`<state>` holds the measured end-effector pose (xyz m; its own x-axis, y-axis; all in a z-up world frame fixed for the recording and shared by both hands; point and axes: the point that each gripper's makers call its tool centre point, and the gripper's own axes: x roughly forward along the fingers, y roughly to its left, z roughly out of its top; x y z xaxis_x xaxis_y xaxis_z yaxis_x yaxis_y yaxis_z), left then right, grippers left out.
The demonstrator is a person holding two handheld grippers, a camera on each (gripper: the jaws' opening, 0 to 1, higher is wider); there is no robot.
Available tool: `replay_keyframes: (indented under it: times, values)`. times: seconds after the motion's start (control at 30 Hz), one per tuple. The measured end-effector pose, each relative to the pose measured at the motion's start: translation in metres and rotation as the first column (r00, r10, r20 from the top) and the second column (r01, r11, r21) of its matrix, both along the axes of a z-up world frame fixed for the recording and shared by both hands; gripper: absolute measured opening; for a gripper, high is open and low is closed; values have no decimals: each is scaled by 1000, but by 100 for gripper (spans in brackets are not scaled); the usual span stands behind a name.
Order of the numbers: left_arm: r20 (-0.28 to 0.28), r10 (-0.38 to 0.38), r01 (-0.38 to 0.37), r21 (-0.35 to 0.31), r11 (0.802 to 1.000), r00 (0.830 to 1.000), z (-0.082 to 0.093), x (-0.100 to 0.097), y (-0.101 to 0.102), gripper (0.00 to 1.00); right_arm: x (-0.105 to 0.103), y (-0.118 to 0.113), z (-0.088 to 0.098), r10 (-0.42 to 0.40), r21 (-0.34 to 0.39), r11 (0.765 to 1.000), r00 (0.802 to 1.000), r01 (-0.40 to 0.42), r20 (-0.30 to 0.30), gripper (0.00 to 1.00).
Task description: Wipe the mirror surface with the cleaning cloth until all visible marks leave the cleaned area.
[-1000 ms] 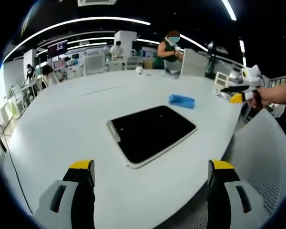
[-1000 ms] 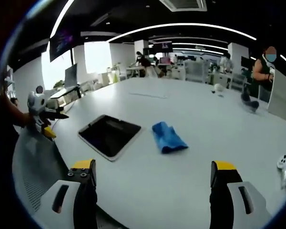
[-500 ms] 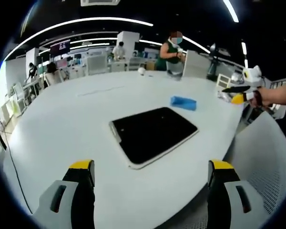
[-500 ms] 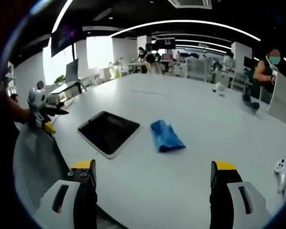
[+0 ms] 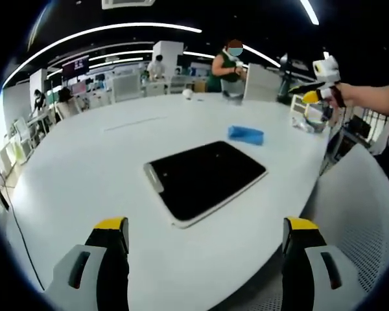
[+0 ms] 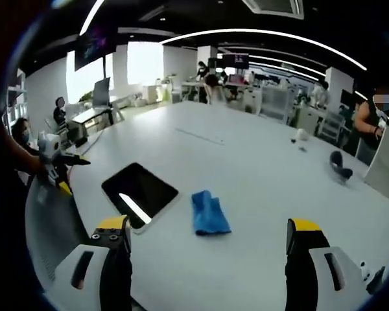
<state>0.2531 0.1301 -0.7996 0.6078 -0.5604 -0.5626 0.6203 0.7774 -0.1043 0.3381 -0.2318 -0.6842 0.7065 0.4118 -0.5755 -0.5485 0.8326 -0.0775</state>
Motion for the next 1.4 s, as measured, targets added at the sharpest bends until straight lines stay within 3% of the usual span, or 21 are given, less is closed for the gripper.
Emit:
replay_keyframes:
  times: [0.23,0.63,0.8,0.93,1.03,1.4]
  values:
    - [10,19,-18,-10,1000,1000,3,2,2,99,25,10,16,71,-28,997,997,-71,-9,100]
    - [4,24,-24,-7,1000,1000,1,2,4,99,61,35,21,180,-50,982,982,-183,-60,97]
    - [7,29,-29,-11,1000,1000,2,3,4,99,74,43,5,195,-78,977,978,-201,-73,95]
    - [14,33,-33,-9,999,999,2,4,5,99,82,42,-9,197,-137,969,979,-204,-59,82]
    - [45,39,-39,6,999,998,6,7,7,99,85,45,-26,195,-110,973,976,-204,-94,79]
    - [35,41,-41,0,999,999,5,7,6,99,83,40,-101,169,-124,973,967,-195,-193,54]
